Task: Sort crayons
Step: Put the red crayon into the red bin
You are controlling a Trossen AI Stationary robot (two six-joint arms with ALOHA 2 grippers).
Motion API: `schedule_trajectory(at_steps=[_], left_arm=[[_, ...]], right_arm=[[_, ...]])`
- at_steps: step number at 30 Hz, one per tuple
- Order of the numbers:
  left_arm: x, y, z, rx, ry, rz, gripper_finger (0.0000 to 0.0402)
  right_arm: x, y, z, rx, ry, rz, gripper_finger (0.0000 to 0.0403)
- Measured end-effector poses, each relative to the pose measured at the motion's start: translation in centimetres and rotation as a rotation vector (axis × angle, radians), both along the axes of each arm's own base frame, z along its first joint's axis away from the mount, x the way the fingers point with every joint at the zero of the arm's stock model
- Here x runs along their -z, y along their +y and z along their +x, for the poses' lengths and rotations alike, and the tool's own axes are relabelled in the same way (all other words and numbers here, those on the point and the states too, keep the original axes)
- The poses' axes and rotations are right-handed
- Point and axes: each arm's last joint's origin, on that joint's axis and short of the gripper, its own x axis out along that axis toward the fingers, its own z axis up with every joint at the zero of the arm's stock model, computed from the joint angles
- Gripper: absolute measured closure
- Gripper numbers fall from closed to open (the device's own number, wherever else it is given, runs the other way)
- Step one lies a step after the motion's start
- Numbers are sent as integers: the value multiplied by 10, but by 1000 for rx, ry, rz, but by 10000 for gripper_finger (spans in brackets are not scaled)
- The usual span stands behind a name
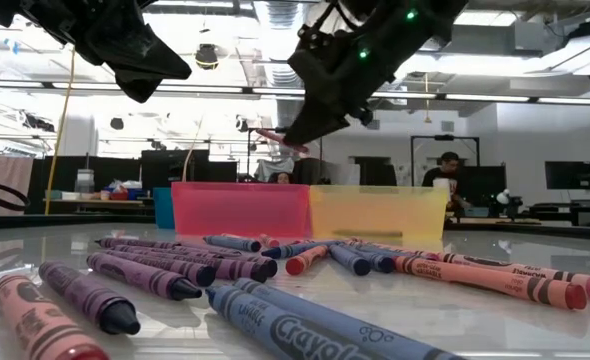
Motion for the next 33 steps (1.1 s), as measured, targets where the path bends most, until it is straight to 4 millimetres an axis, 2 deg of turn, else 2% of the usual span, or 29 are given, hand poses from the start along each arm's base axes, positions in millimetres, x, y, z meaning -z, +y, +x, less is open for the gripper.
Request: schedule_trajectory(at_steps=[14,27,33], left_arm=[[0,0,0,0,0,0,401],[0,0,0,-7,-1,2,401],[0,0,0,-7,-1,3,401]], right_arm=[[-14,-59,11,-18,-148,17,402],[-21,-81,12,-167,-113,-94,402],[-14,-93,30,-202,-74,-94,402]])
